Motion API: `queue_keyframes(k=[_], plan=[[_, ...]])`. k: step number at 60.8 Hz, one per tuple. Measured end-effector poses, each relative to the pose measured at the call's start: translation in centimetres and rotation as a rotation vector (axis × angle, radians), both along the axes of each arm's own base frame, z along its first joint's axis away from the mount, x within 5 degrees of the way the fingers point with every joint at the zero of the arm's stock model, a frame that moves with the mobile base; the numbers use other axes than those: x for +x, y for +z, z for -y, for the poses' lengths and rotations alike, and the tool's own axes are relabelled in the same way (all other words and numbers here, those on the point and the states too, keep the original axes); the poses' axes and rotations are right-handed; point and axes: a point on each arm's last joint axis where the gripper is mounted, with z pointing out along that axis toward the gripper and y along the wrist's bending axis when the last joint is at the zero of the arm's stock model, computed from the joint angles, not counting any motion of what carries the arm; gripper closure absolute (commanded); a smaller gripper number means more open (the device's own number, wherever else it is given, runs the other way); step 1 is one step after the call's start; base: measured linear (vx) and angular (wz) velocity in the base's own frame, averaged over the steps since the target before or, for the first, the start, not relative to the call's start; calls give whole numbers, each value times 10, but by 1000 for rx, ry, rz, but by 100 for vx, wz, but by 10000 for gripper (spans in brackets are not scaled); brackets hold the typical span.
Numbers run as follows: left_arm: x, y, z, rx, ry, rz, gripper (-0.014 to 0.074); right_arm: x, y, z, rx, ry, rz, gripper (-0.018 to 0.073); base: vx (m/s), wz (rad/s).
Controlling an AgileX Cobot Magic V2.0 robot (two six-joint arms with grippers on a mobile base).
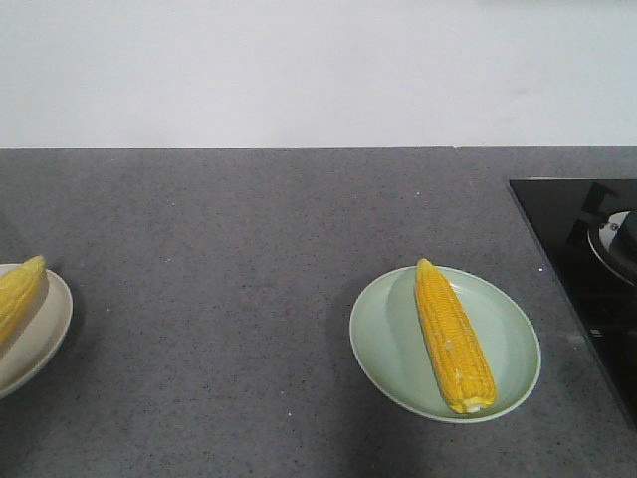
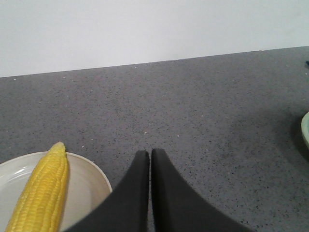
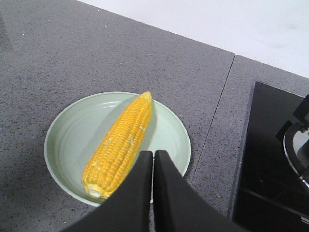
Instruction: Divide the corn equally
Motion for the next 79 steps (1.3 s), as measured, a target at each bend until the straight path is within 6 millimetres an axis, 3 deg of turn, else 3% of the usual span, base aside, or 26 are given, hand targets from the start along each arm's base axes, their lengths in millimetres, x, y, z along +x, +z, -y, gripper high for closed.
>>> queue_keyframes(k=[24,35,45,64,79], plan=[[0,0,0,3,0,0,603,0,0,0,1,0,0,564,0,0],[-2,-5,-4,112,14,7,603,0,0,0,2,0,0,564,0,0],[-12,-30,-10,143,68,12,603,0,0,0,2,0,0,564,0,0],[-39,-103,-19,6,187,206,603,0,0,0,2,1,-1,564,0,0],[-52,-110,-20,48,181,314,603,0,0,0,2,1,-2,564,0,0]])
